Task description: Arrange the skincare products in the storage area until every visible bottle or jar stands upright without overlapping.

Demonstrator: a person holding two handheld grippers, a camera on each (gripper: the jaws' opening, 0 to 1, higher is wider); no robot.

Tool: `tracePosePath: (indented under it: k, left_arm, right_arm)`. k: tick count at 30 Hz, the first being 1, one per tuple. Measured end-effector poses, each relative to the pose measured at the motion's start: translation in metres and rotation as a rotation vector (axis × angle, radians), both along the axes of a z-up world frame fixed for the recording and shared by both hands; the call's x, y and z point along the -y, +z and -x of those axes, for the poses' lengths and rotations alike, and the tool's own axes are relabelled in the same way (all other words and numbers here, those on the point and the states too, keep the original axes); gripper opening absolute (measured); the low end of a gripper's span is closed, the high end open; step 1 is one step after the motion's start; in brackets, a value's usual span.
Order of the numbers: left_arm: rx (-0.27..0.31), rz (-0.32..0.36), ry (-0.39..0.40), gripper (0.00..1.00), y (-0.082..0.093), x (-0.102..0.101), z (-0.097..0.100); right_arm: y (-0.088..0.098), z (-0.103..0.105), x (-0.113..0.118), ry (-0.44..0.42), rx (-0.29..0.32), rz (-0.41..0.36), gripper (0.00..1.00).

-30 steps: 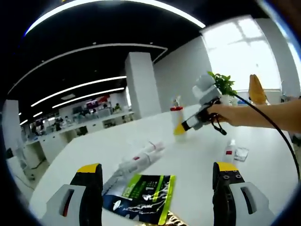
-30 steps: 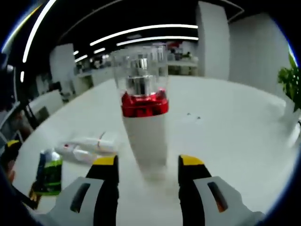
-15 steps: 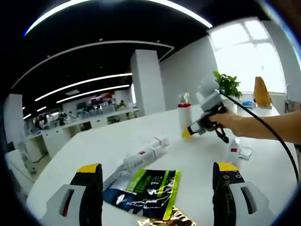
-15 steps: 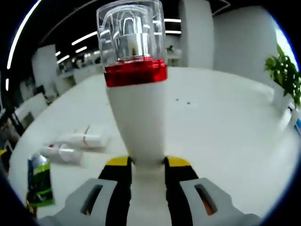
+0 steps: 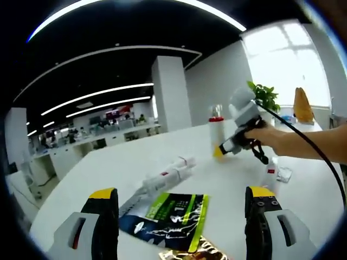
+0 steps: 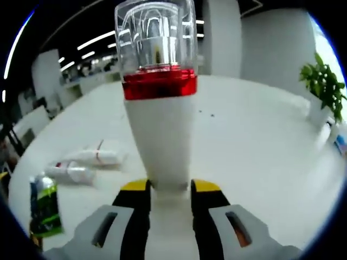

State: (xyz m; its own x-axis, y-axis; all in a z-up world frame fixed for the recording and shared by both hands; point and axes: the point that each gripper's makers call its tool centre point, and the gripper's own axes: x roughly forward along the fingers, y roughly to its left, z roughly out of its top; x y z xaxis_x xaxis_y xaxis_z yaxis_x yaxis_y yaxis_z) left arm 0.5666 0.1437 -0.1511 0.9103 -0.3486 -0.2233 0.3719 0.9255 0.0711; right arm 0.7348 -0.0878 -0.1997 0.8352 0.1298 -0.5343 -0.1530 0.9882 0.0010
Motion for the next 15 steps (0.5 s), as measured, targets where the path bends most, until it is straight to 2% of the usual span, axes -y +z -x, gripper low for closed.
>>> tracePosePath:
  k: [1,2,3,5,7,9,11,12,15]
  left_arm:
    - [-0.001,0.000,-0.001,0.99,0.000,0.000,0.000]
    - [-0.002,-0.001,-0.001,0.99,-0.001,0.000,0.000]
    - [-0.004,0.001,0.003,0.99,-0.001,-0.001,-0.001]
    - [-0.010,0.010,0.018,0.99,-0.002,-0.003,-0.004]
    - [-0.013,0.016,0.022,0.99,0.000,-0.006,-0.011]
    - [-0.020,0.008,0.013,0.99,0.001,-0.007,-0.015]
    - [-0.031,0.002,0.010,0.99,0.005,-0.011,-0.020]
    - [-0.028,0.008,0.015,0.99,0.013,-0.015,-0.025]
    - [-0.003,0.018,0.018,0.97,0.036,-0.021,-0.036]
  right_arm:
    - [0.004,-0.002,0.000,0.018,0.031,-0.015,0.44]
    - [0.009,0.014,-0.016,0.041,0.041,-0.027,0.51]
    - [0.011,0.018,-0.018,0.055,0.040,-0.023,0.55]
    - [0.016,0.016,-0.016,0.091,0.042,-0.002,0.56]
    - [0.022,0.012,-0.020,0.137,0.058,-0.015,0.58]
    - [0.029,0.024,-0.024,0.177,0.097,-0.048,0.65]
    - [0.037,0.028,-0.028,0.230,0.139,-0.046,0.67]
    - [0.044,0.033,-0.030,0.258,0.182,-0.029,0.67]
    - [0.050,0.050,-0.033,0.323,0.238,-0.003,0.67]
